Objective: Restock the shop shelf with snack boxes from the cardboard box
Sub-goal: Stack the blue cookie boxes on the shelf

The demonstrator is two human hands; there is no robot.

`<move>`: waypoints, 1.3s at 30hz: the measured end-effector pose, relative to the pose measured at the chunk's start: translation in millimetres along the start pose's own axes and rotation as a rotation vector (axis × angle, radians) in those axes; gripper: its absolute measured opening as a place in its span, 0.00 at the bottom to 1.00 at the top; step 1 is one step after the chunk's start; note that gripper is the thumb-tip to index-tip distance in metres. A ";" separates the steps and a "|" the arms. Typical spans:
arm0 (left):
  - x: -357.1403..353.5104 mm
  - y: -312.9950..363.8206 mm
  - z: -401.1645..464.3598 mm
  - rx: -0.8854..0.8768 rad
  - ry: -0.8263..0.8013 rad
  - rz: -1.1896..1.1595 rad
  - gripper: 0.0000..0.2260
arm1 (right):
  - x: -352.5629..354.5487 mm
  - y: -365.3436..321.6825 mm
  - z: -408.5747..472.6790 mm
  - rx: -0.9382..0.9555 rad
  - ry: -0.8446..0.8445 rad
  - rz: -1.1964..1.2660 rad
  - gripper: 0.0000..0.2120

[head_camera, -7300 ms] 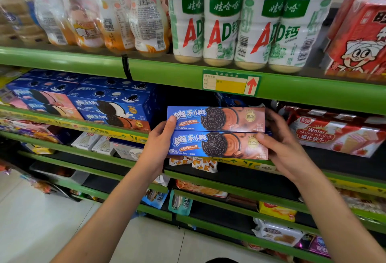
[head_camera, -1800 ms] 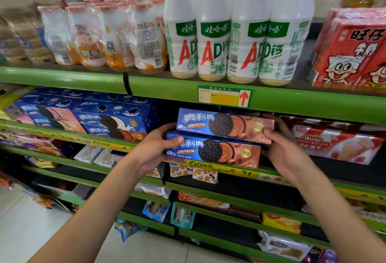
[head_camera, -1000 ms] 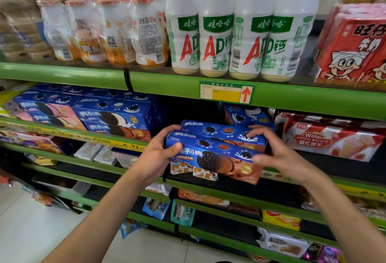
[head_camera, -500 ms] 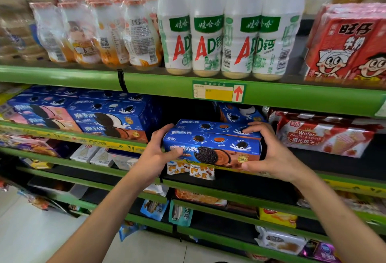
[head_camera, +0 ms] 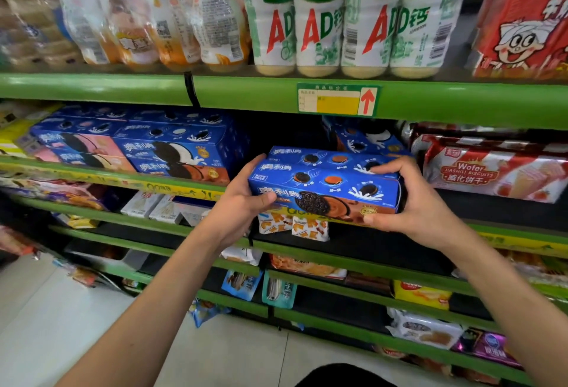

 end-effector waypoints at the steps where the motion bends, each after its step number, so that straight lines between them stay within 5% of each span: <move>1: -1.2 4.1 0.1 -0.015 0.008 -0.012 0.32 | 3.9 -3.6 -0.9 0.013 0.031 0.010 0.35; 9: 5.5 24.5 0.7 -0.086 0.214 0.100 0.25 | 21.9 -21.9 18.2 -0.006 0.219 0.047 0.31; 13: 23.5 37.6 -19.1 -0.147 0.183 0.300 0.13 | 25.7 -24.2 46.0 -0.083 0.325 0.051 0.30; 18: 66.5 91.3 -32.3 -0.382 0.303 0.679 0.14 | 13.0 -29.6 90.8 -0.168 0.416 0.001 0.26; 21: 81.1 113.3 -22.4 -0.483 0.267 1.084 0.08 | -3.7 -32.3 116.0 -0.211 0.404 -0.049 0.22; 25: 90.9 122.0 1.4 -0.530 0.203 1.404 0.13 | -24.8 -30.2 144.4 -0.311 0.359 -0.101 0.30; 27: 93.1 119.2 15.4 -0.509 0.155 1.476 0.17 | -33.5 -37.5 157.0 -0.257 0.303 -0.099 0.20; 36: 98.7 88.7 36.4 -0.412 0.016 1.584 0.27 | -62.8 -55.2 192.5 -0.160 0.065 -0.151 0.16; 39: 99.6 88.0 39.0 -0.438 0.008 1.609 0.29 | -74.7 -53.9 204.3 -0.197 -0.004 -0.332 0.29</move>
Point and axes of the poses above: each hand's wrist, its own z-axis towards the middle knuckle, its own x-axis out of the back of the hand, y = z × x, the point moved 8 cm from there along z, towards the middle knuckle, and after that the axes turned 13 degrees about -x, right-handed, at the moved point
